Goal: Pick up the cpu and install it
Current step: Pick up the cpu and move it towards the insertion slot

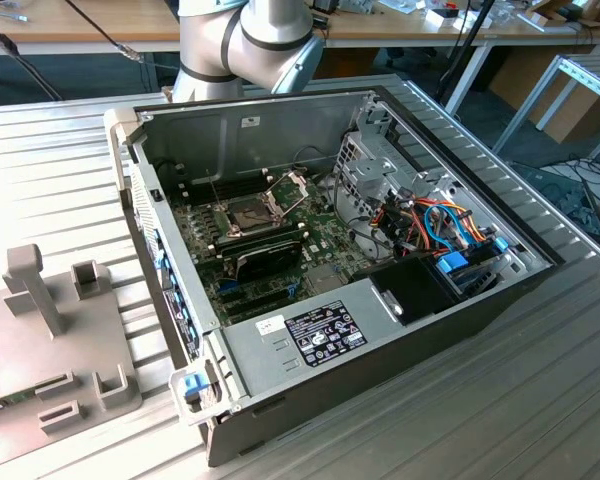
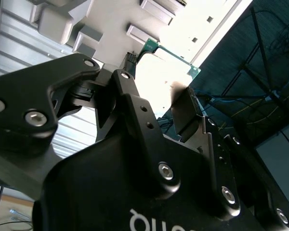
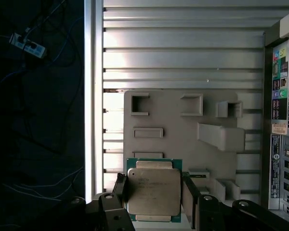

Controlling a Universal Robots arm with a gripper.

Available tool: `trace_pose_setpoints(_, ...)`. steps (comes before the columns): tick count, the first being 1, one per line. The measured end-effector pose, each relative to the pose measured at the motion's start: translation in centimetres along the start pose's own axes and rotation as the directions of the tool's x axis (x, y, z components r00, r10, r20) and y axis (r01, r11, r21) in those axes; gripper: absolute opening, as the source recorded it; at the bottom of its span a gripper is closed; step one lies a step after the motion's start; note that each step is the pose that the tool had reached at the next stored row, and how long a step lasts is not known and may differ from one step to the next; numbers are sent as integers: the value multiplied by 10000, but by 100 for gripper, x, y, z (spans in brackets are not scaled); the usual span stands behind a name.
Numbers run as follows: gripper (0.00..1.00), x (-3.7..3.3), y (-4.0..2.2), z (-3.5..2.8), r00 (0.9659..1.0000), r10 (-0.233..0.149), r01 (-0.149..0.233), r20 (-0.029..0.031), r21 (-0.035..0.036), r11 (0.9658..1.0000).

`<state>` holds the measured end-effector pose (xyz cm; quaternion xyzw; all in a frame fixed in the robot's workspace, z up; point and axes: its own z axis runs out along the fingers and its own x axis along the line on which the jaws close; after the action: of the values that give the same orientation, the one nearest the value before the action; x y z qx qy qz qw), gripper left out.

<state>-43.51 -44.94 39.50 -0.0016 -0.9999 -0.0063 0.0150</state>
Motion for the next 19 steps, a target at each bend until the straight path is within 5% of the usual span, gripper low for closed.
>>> trace_pose_setpoints(19, 55, -70, 0, -2, 10000, 0, 0, 1, 0, 10000)
